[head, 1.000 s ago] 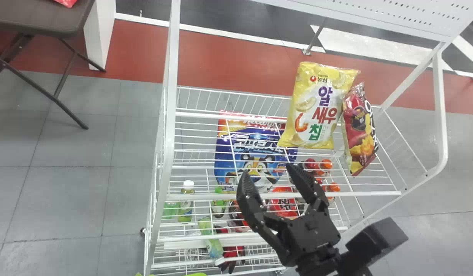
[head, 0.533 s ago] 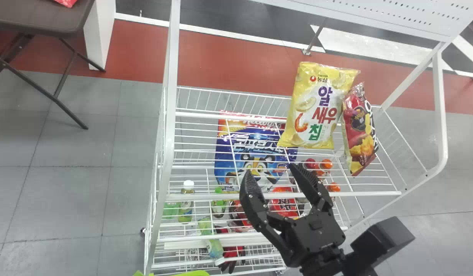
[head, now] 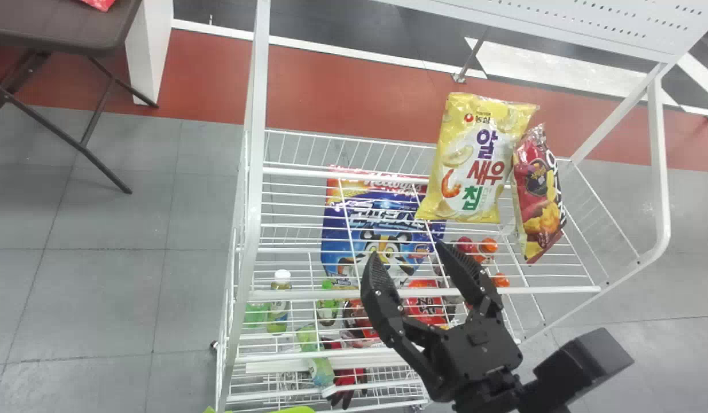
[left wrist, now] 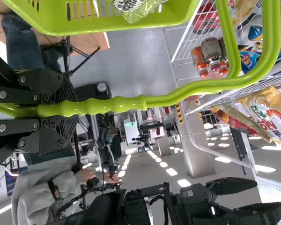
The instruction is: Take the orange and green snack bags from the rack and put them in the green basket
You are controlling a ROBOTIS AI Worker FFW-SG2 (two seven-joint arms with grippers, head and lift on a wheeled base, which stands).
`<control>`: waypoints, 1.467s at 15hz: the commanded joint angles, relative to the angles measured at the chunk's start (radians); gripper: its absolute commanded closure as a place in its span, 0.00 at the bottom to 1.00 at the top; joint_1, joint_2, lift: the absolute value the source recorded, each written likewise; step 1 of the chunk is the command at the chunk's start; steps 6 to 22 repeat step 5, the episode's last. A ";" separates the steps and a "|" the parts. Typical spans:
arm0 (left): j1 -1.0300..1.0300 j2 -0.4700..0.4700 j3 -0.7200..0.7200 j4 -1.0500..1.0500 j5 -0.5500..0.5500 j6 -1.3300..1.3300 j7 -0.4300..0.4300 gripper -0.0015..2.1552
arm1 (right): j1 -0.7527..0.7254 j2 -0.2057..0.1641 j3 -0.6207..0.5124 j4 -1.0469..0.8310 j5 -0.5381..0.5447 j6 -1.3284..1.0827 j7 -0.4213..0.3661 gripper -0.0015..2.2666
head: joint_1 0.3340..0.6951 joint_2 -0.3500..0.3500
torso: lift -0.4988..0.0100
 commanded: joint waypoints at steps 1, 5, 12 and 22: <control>0.001 0.001 0.000 -0.001 0.000 0.000 -0.001 1.00 | 0.003 -0.001 0.002 -0.003 0.000 0.000 0.000 0.04 | 1.00 0.00 | 0.98; 0.005 0.002 0.000 -0.005 0.000 0.000 -0.001 1.00 | 0.003 -0.001 0.003 -0.003 0.000 -0.006 0.003 0.04 | 1.00 0.00 | 0.98; 0.005 0.002 0.000 -0.005 0.000 0.000 -0.001 1.00 | 0.003 -0.001 0.003 -0.003 0.000 -0.006 0.003 0.04 | 1.00 0.00 | 0.98; 0.005 0.002 0.000 -0.005 0.000 0.000 -0.001 1.00 | 0.003 -0.001 0.003 -0.003 0.000 -0.006 0.003 0.04 | 1.00 0.00 | 0.98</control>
